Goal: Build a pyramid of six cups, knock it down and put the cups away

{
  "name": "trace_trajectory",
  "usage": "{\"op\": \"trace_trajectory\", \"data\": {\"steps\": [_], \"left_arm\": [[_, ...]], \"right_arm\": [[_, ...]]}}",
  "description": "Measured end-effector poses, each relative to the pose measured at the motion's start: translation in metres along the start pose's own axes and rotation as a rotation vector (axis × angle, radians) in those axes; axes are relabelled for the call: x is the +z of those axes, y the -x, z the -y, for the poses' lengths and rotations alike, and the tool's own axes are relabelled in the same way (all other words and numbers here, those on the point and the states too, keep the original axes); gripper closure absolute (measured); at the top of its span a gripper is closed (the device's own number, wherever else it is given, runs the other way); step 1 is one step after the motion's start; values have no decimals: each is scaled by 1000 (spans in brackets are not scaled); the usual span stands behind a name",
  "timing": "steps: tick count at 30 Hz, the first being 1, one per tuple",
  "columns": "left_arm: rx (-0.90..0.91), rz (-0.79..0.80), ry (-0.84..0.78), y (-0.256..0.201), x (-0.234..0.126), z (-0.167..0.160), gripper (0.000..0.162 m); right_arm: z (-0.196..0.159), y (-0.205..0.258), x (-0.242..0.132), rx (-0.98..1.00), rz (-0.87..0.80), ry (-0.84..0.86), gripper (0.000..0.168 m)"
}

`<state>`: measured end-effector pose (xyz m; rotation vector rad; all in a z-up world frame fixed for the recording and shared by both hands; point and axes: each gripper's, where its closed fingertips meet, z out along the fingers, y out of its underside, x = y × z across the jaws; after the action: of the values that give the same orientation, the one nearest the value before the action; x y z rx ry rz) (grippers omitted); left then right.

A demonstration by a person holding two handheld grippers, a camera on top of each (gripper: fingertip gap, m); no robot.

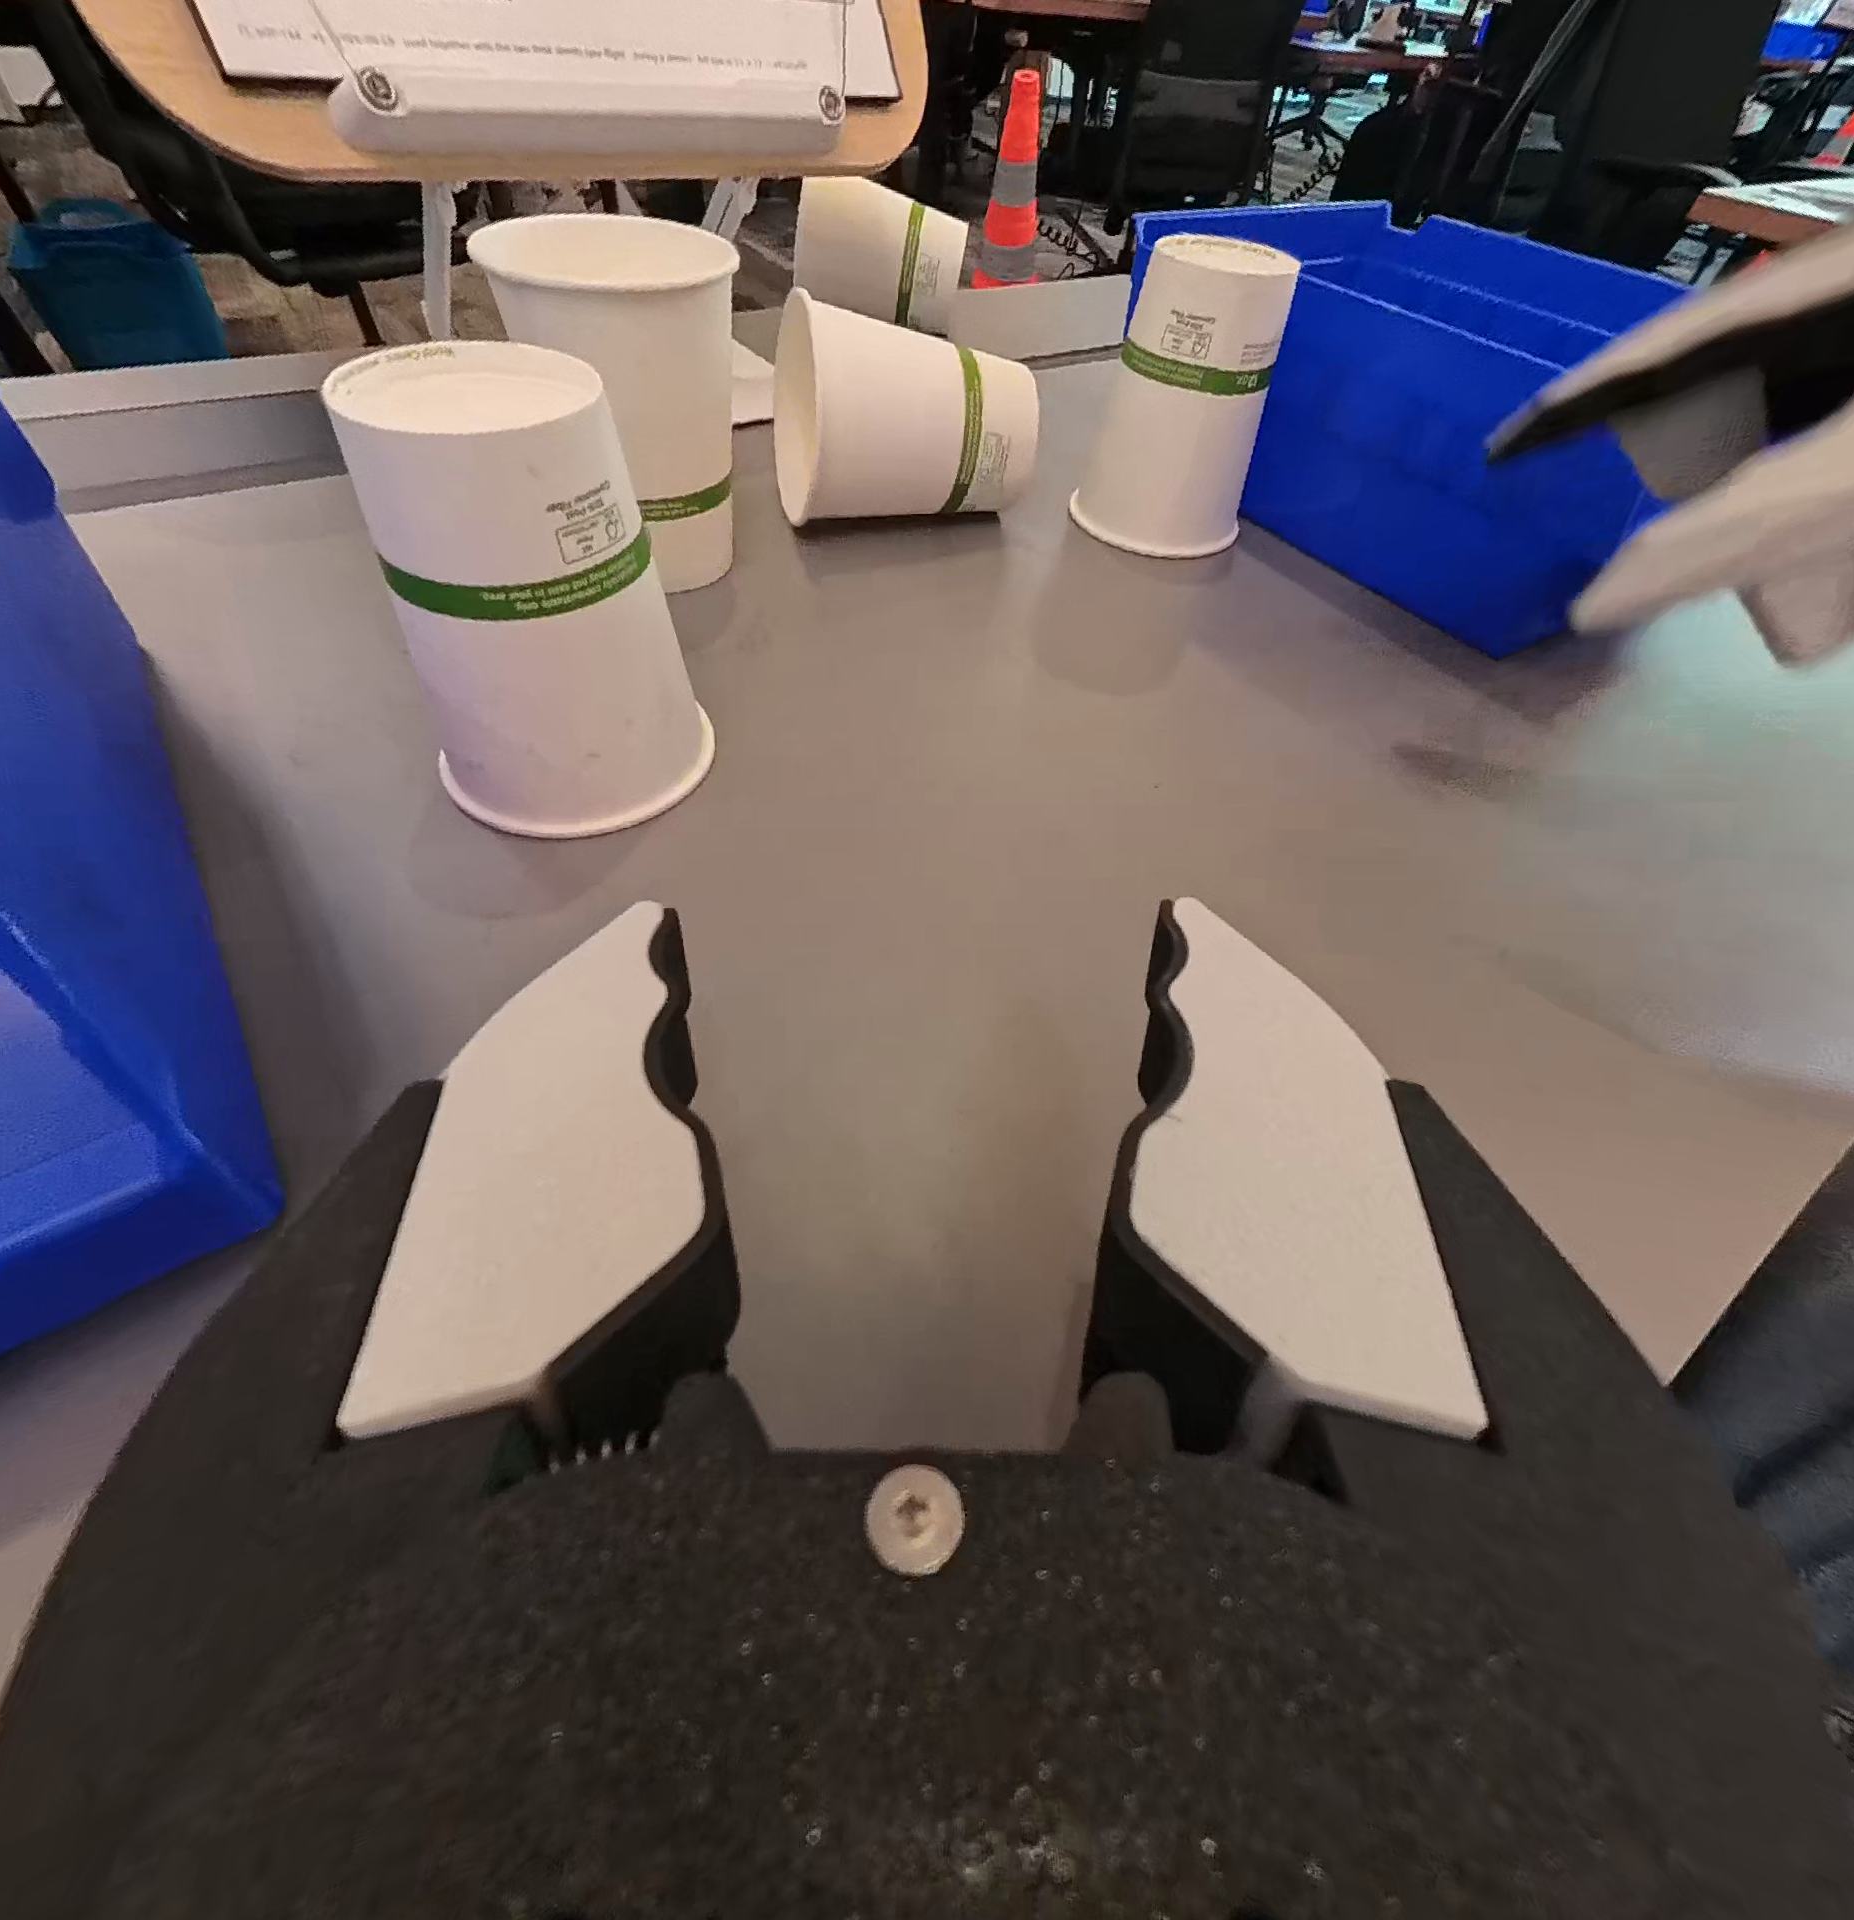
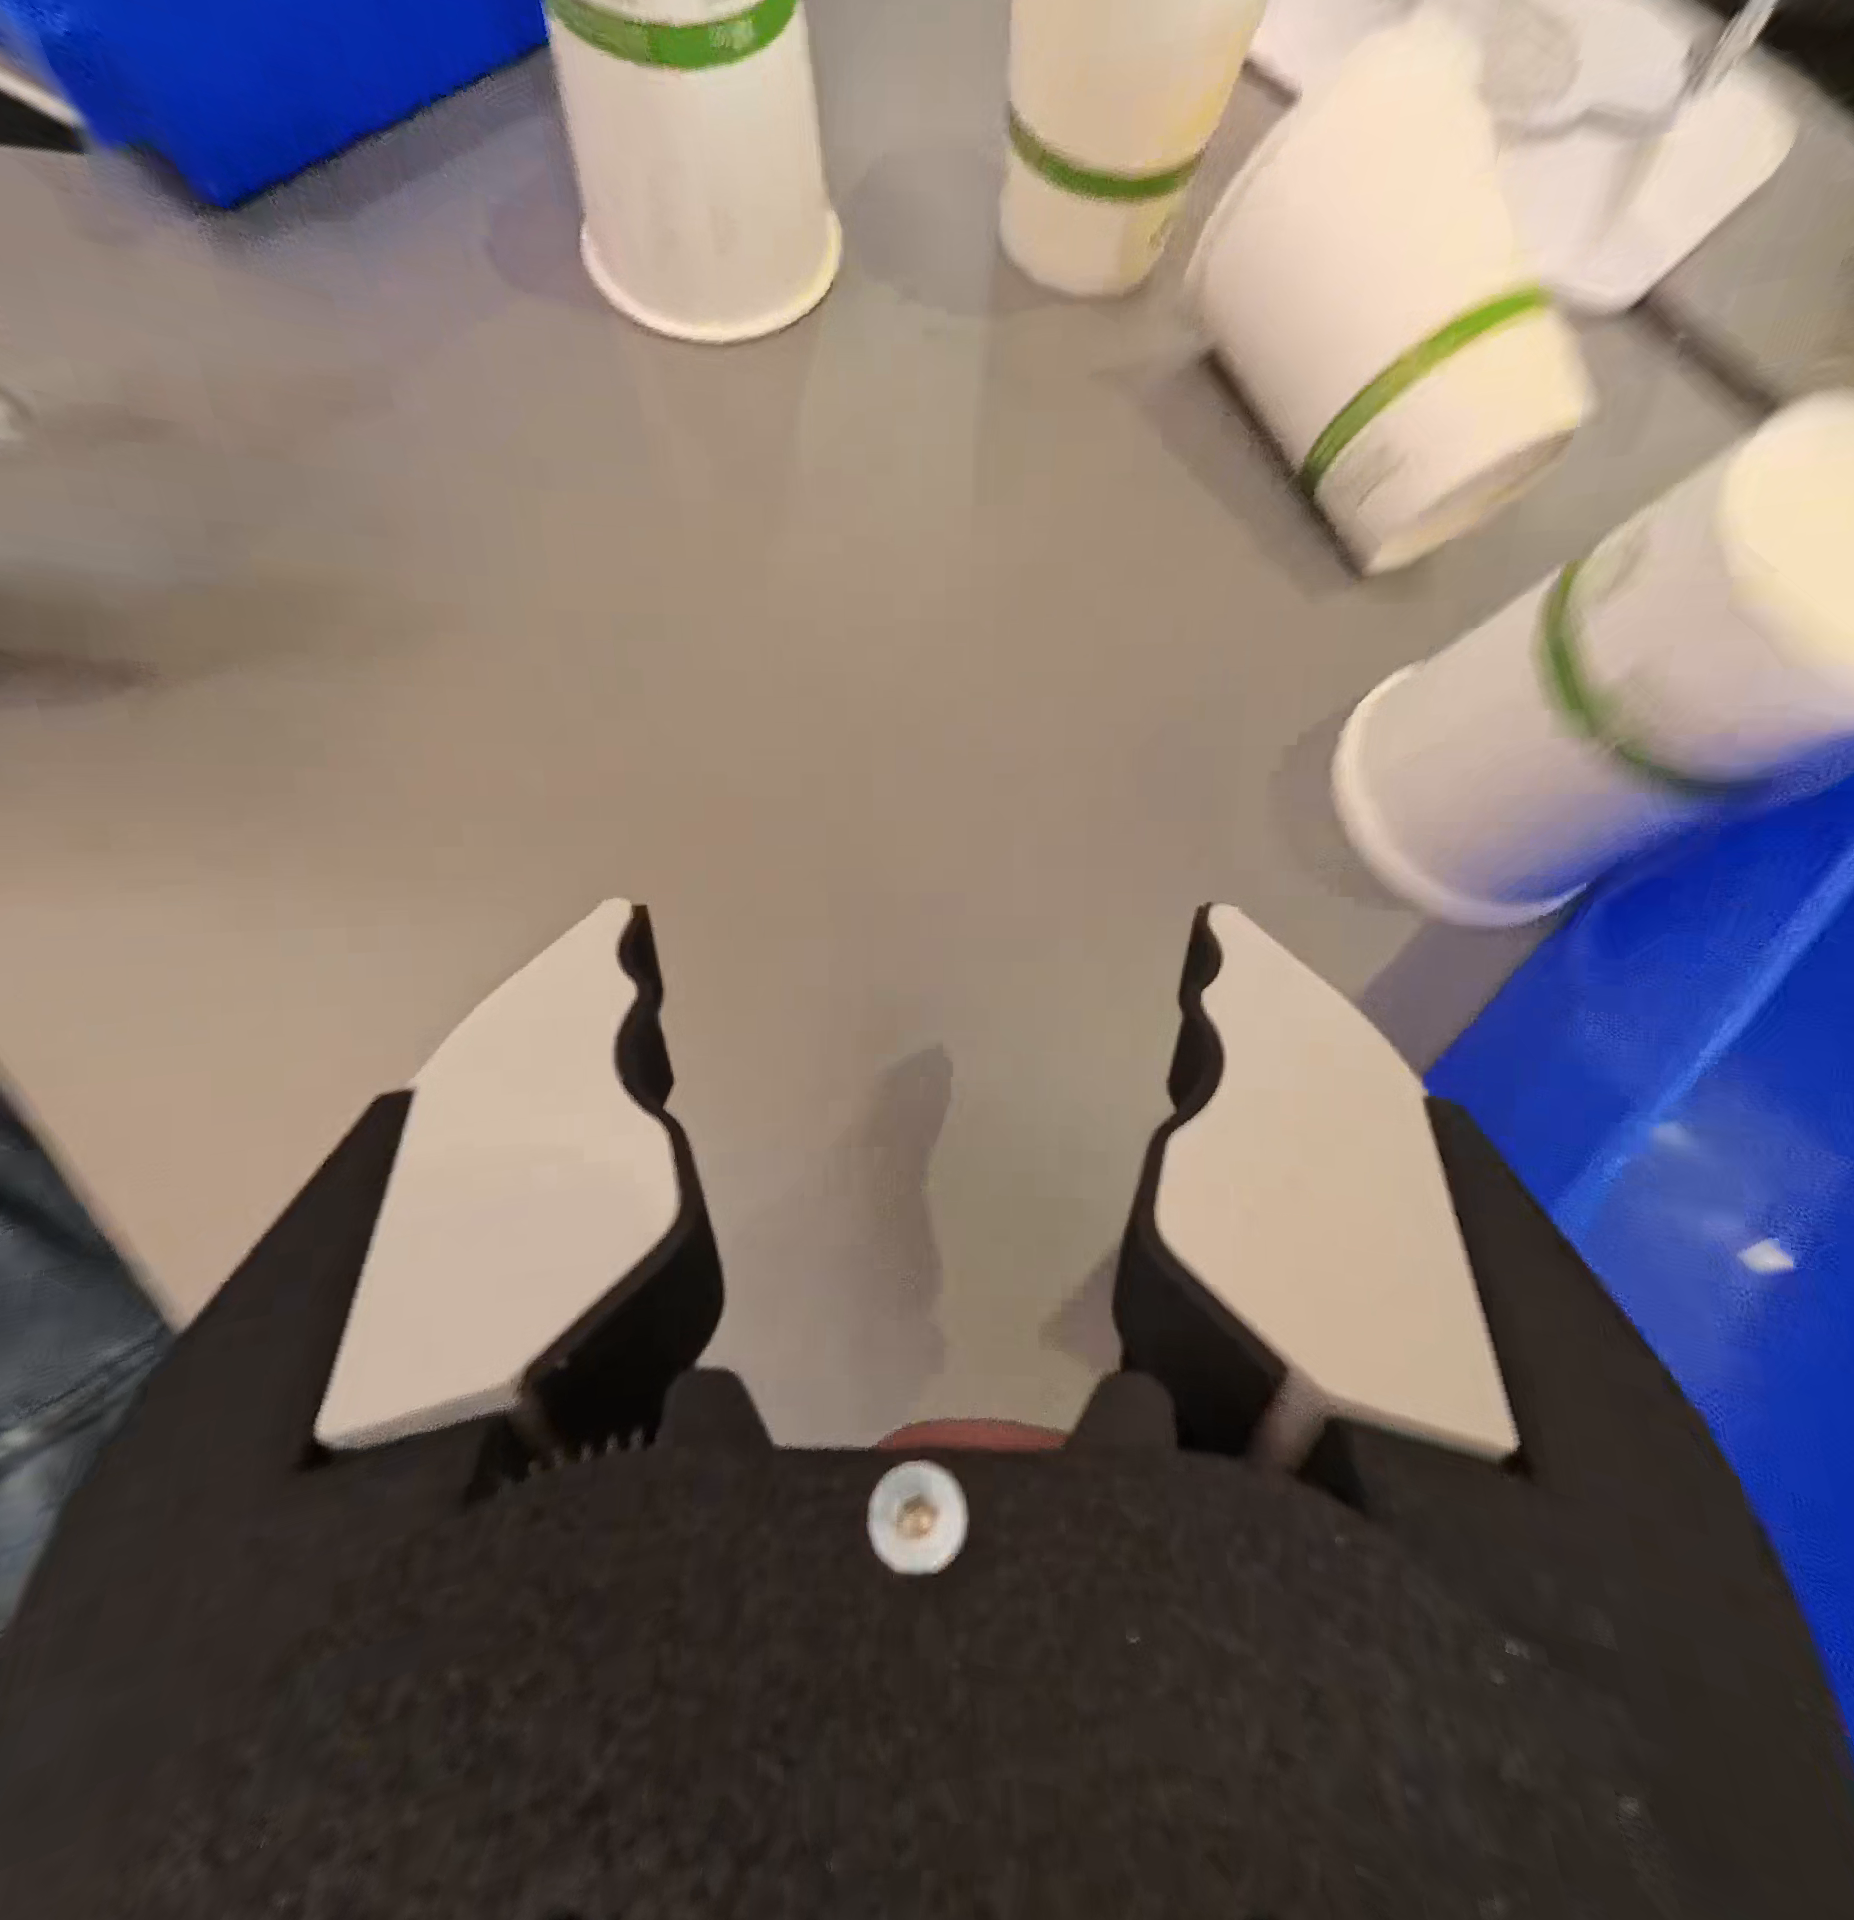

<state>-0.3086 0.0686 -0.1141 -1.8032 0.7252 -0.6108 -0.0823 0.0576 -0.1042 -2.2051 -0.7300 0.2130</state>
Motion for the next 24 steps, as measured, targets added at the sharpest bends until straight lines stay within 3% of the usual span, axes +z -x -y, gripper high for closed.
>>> {"op": "trace_trajectory", "data": {"steps": [5, 9, 15, 24], "left_arm": [[55, 23, -7, 2, -1, 1, 78], [45, -7, 0, -3, 2, 0, 78], [99, -7, 29, -2, 6, -6, 77], [119, -31, 40, -4, 8, -8, 77]], "right_arm": [[82, -62, 32, -276, -121, 103, 75], [119, -118, 85, -390, -153, 270, 74], [120, -163, 159, -379, -86, 472, 73], [101, -182, 222, -411, -111, 612, 75]]}}
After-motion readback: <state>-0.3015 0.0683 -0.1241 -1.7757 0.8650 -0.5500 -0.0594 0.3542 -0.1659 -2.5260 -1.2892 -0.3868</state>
